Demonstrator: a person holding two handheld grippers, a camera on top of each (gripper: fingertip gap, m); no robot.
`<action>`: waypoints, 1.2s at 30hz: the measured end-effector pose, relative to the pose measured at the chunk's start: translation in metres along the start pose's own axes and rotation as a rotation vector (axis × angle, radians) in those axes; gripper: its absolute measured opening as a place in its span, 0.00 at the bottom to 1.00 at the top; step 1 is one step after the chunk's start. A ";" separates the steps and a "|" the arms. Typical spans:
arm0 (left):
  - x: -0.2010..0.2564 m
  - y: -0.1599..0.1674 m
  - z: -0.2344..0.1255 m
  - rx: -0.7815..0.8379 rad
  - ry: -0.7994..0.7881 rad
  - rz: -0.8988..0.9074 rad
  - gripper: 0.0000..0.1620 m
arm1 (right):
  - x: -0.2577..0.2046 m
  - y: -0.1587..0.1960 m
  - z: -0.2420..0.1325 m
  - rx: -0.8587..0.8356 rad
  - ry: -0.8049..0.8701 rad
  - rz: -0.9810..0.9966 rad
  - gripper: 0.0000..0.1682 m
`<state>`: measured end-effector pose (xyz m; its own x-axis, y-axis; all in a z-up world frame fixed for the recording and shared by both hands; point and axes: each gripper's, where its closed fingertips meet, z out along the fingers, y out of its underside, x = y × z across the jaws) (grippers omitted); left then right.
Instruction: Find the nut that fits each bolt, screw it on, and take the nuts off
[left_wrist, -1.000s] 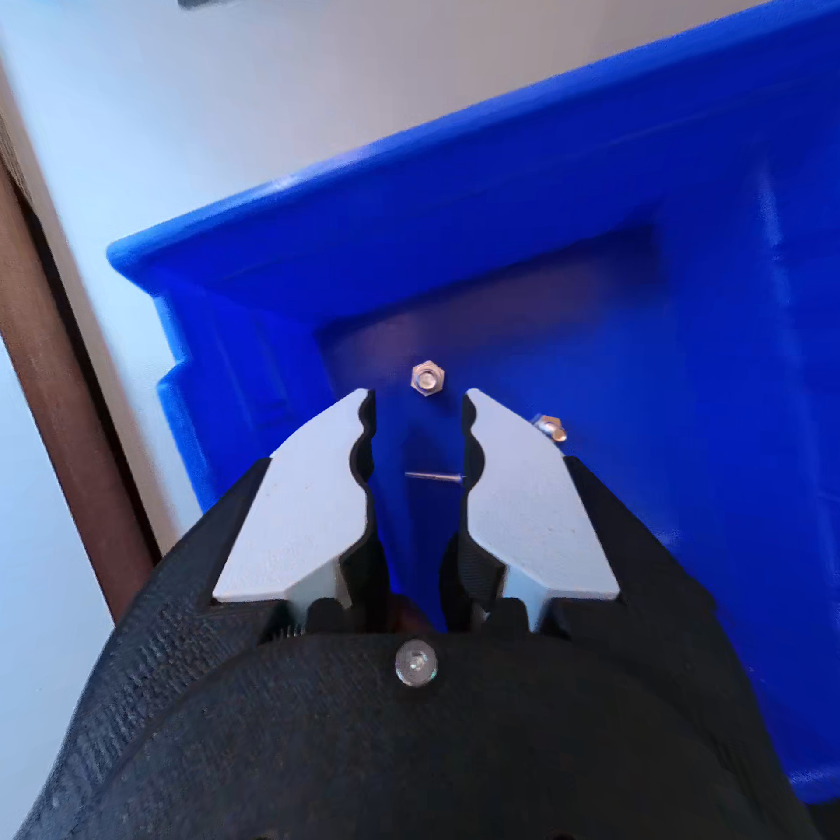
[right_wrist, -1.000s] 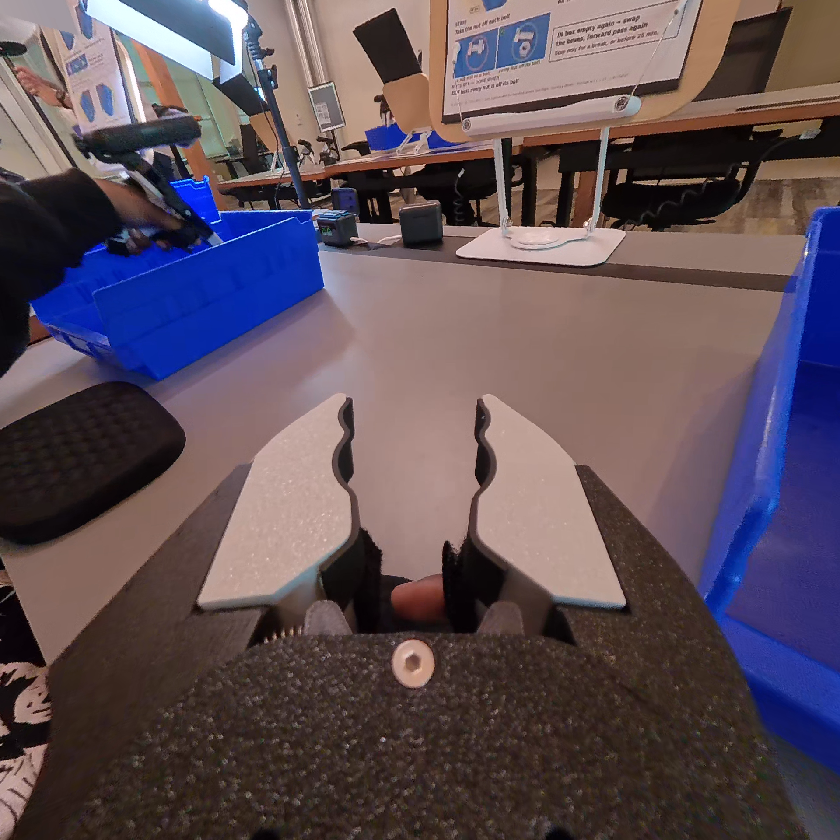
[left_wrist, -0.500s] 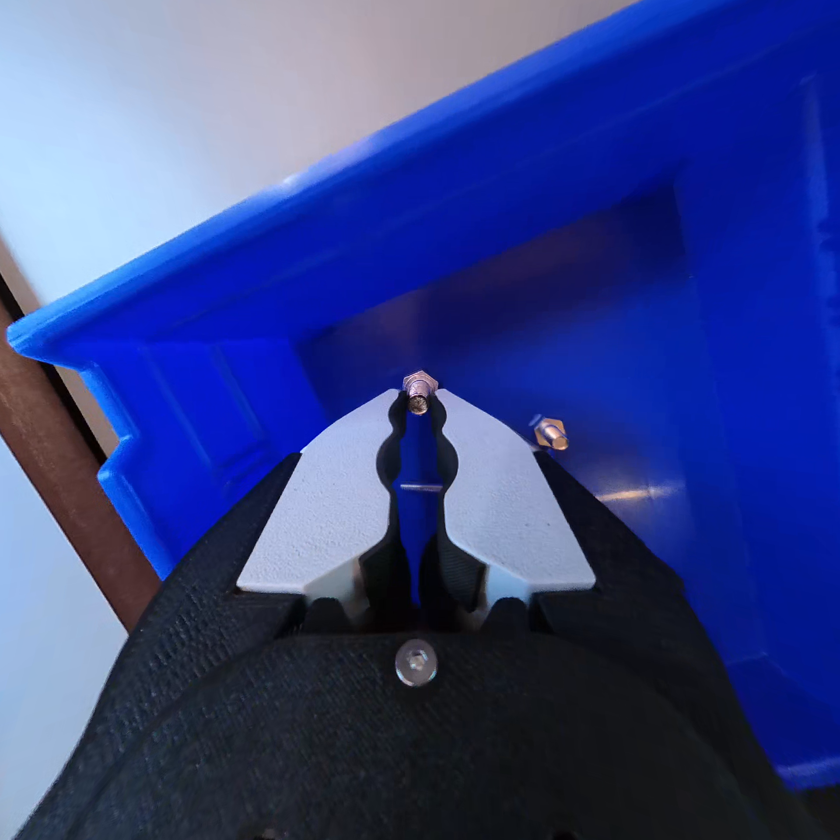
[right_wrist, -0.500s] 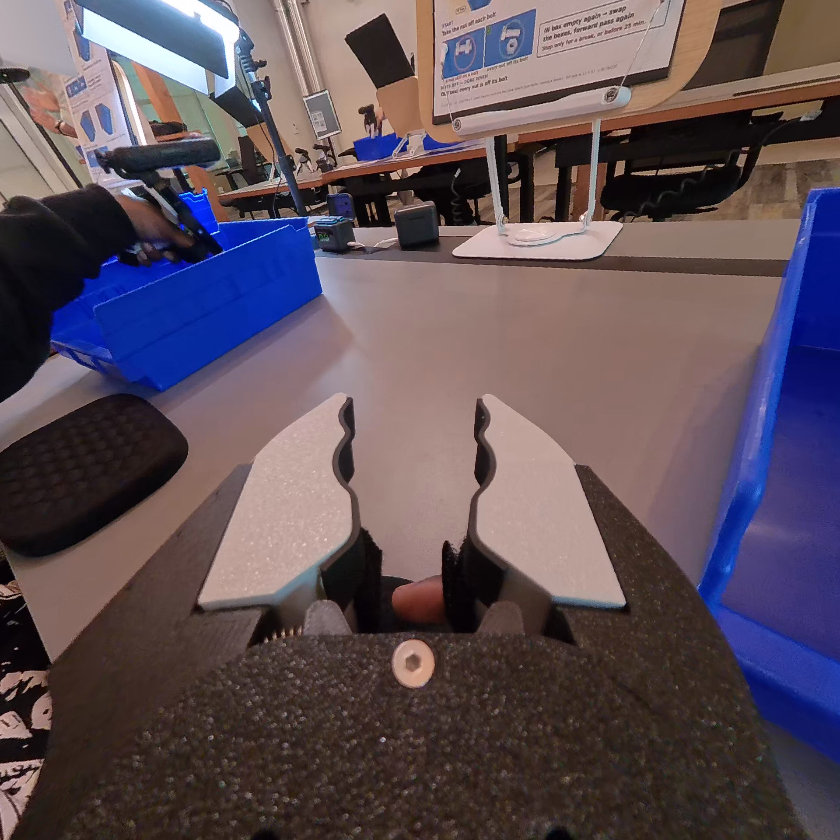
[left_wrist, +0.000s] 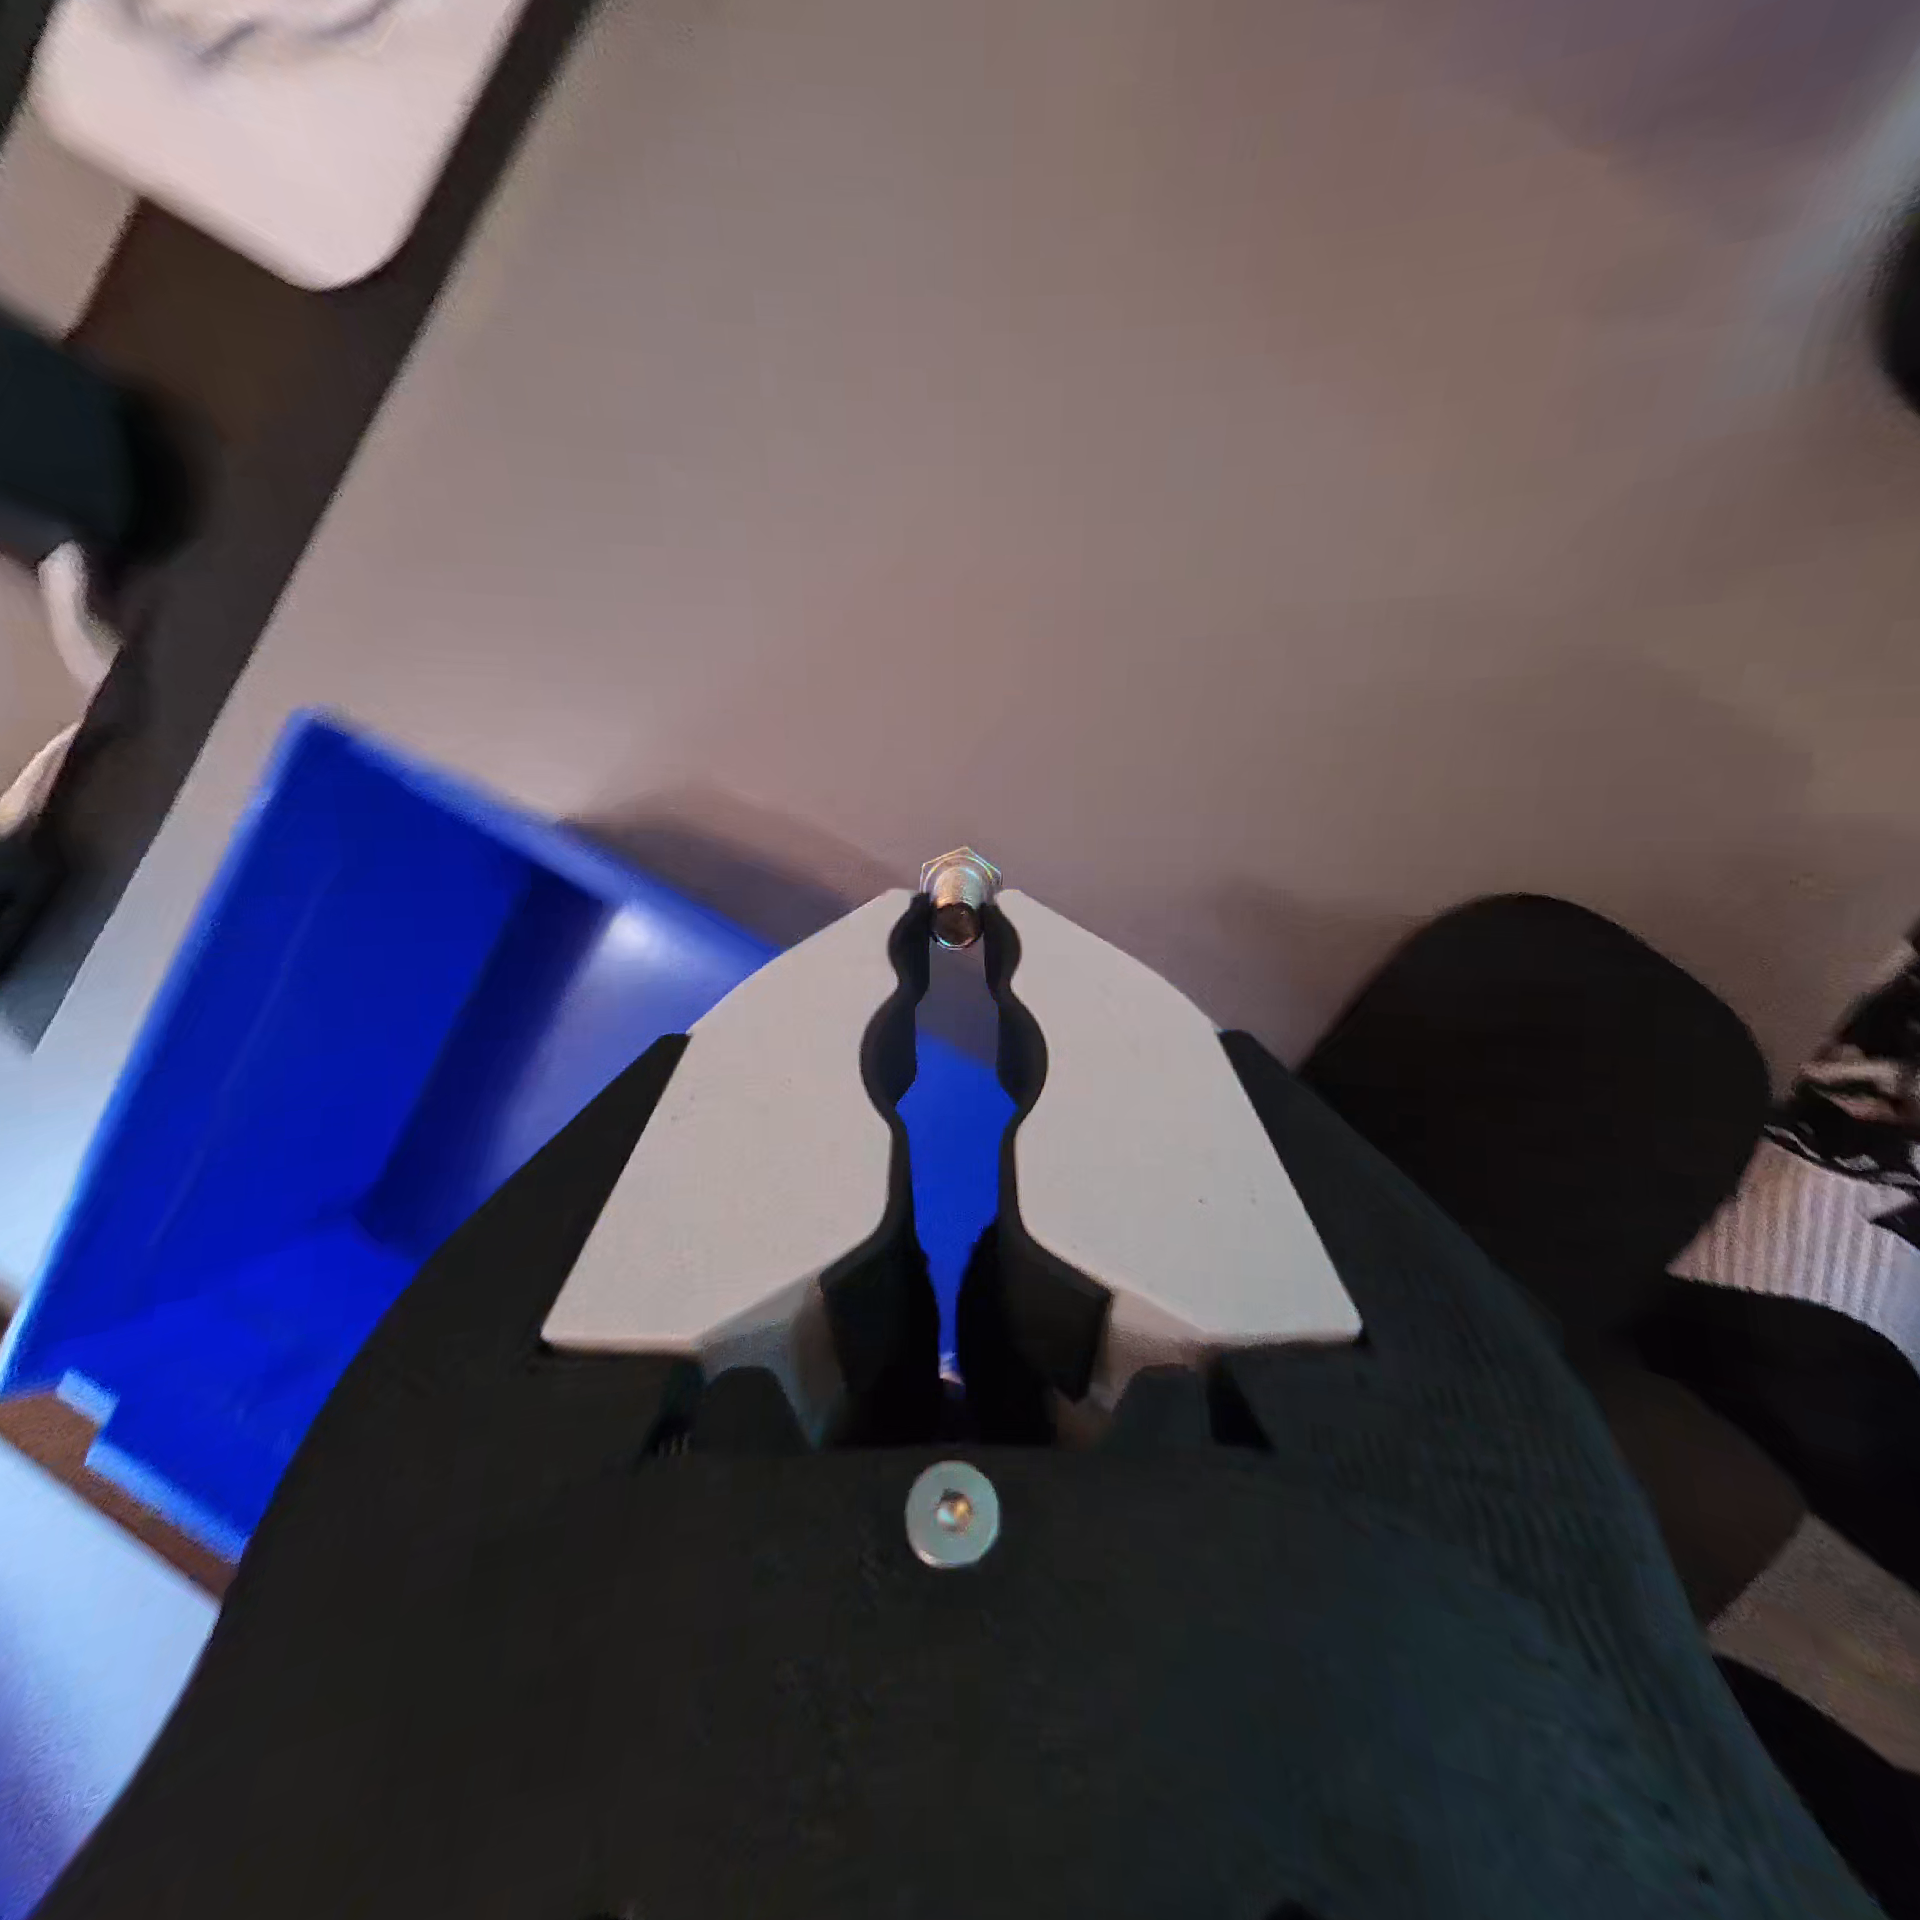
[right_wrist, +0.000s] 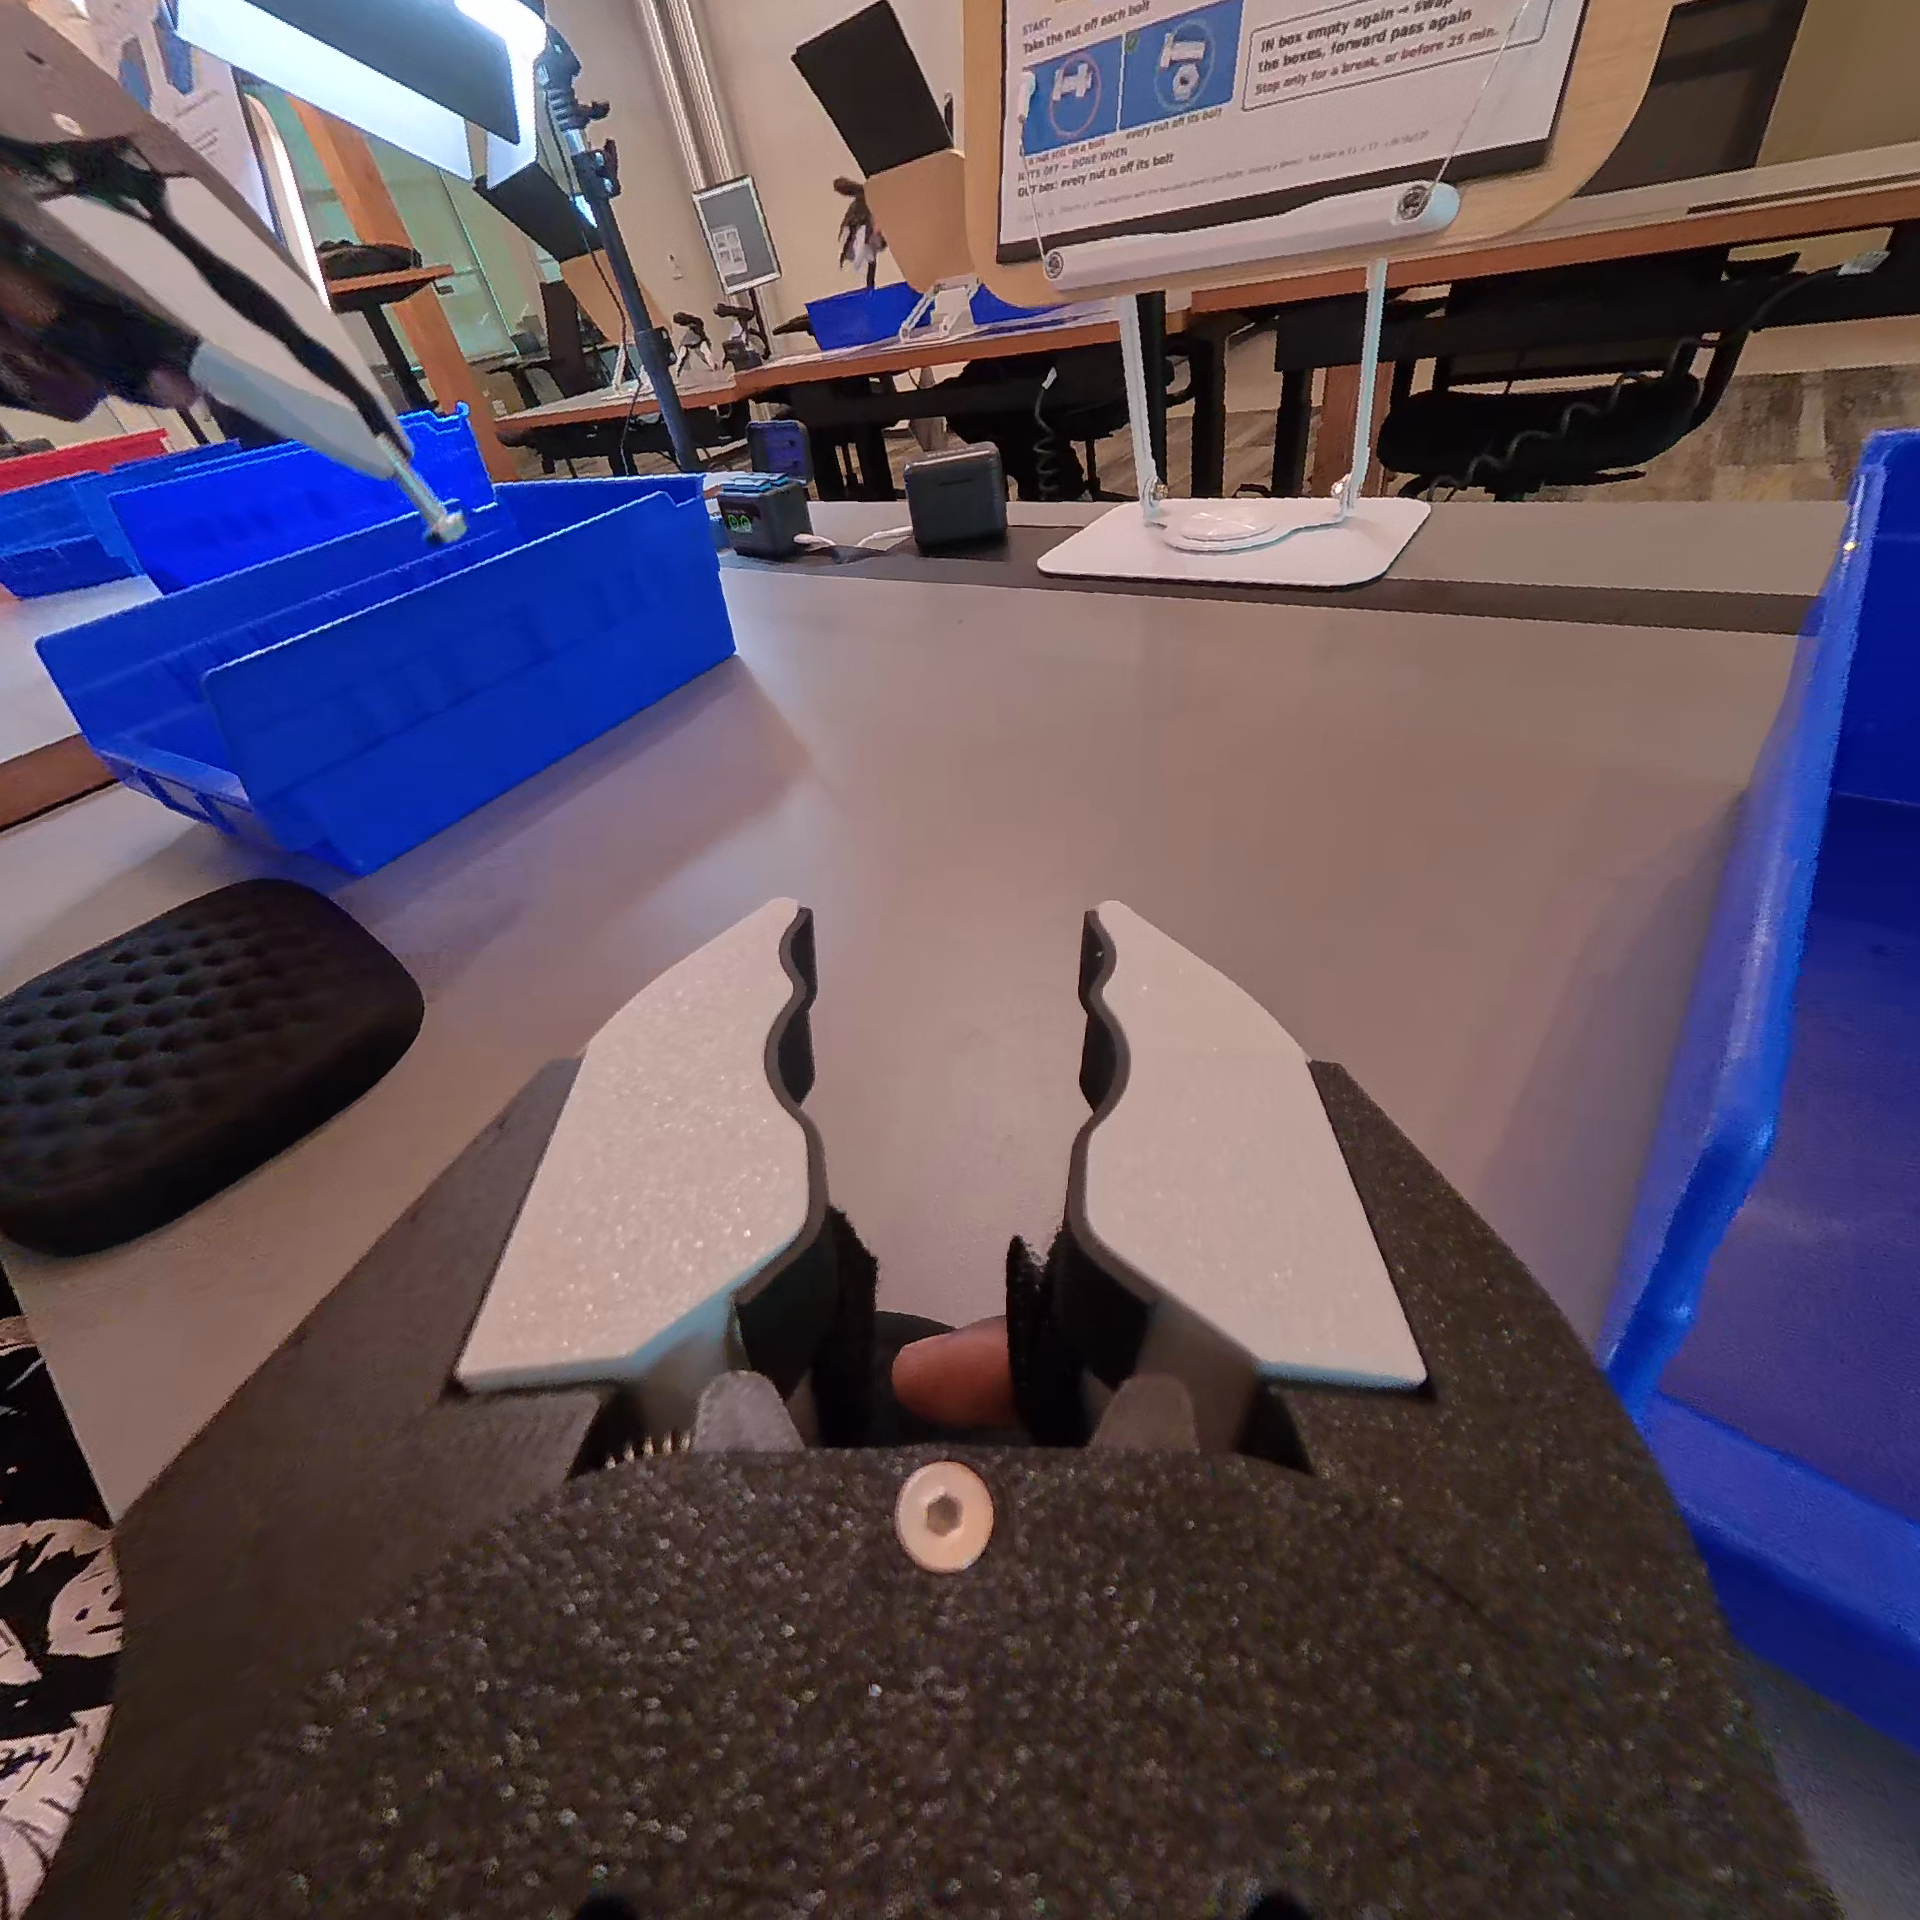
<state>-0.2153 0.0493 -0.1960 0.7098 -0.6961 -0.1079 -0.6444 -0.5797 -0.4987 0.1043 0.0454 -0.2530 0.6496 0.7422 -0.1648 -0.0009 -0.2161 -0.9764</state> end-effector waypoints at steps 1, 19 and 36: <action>0.021 -0.005 0.006 -0.006 0.028 0.054 0.06 | 0.000 0.000 0.000 -0.001 -0.001 0.000 0.29; 0.143 0.017 0.104 -0.206 0.200 0.326 0.06 | 0.001 0.000 -0.001 0.003 -0.007 0.016 0.29; 0.113 0.011 0.055 -0.077 0.178 0.237 0.15 | 0.001 0.001 -0.001 0.002 -0.007 0.019 0.29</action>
<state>-0.1261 -0.0121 -0.2611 0.4804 -0.8751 -0.0581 -0.8106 -0.4177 -0.4104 0.1053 0.0456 -0.2539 0.6444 0.7421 -0.1844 -0.0150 -0.2288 -0.9734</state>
